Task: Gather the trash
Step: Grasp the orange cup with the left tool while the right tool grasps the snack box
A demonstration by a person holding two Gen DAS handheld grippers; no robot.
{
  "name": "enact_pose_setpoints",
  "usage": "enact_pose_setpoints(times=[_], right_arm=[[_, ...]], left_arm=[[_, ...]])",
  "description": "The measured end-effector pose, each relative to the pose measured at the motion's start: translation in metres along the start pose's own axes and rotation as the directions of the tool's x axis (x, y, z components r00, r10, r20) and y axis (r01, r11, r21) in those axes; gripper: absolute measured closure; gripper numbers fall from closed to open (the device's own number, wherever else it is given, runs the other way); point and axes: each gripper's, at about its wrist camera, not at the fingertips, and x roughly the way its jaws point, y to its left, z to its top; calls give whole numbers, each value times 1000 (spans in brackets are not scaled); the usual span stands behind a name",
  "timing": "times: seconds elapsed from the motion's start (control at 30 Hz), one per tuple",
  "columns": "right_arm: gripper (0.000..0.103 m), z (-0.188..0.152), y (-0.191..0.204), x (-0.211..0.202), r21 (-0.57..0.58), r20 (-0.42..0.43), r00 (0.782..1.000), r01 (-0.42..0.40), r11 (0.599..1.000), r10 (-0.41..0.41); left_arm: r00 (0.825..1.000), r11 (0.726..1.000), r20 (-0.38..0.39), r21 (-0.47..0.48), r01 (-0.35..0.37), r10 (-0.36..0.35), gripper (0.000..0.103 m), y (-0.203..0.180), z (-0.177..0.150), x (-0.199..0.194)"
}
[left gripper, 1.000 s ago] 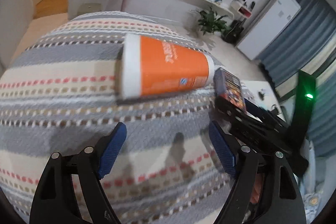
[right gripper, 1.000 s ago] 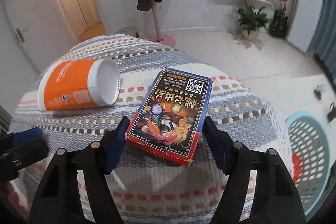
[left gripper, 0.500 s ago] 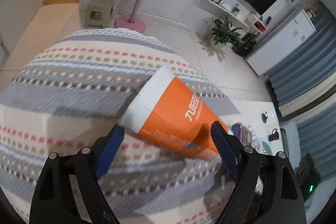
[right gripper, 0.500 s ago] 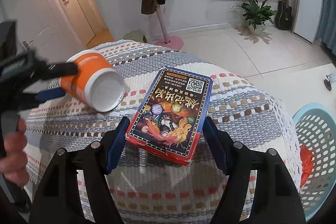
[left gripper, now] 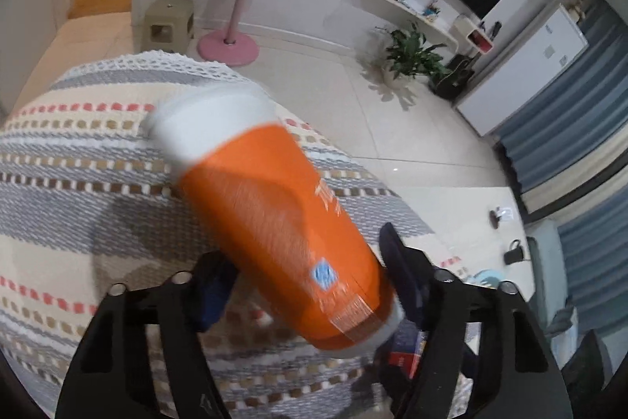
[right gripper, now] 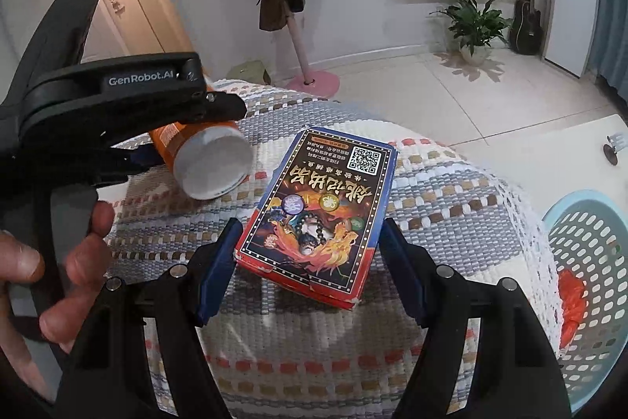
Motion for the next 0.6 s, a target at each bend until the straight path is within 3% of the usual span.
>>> enact_pose_setpoints(times=[0.1, 0.2, 0.33, 0.47, 0.6], right_arm=[[35, -2, 0, -3, 3, 8, 1000, -11, 1000, 11], [36, -3, -1, -8, 0, 23, 999, -38, 999, 38], [36, -9, -4, -20, -3, 16, 995, -97, 995, 97], [36, -27, 0, -41, -58, -32, 986, -166, 984, 164], [36, -48, 6, -68, -155, -34, 987, -158, 975, 154]], left_arm=[[1000, 1000, 25, 10, -2, 2, 50, 2, -10, -12], [998, 999, 50, 6, 48, -48, 51, 6, -20, -34], [995, 997, 85, 57, 53, -57, 51, 3, -39, -71], [993, 996, 103, 78, 45, -53, 51, 5, -63, -103], [991, 995, 116, 78, 56, -64, 50, 10, -88, -127]])
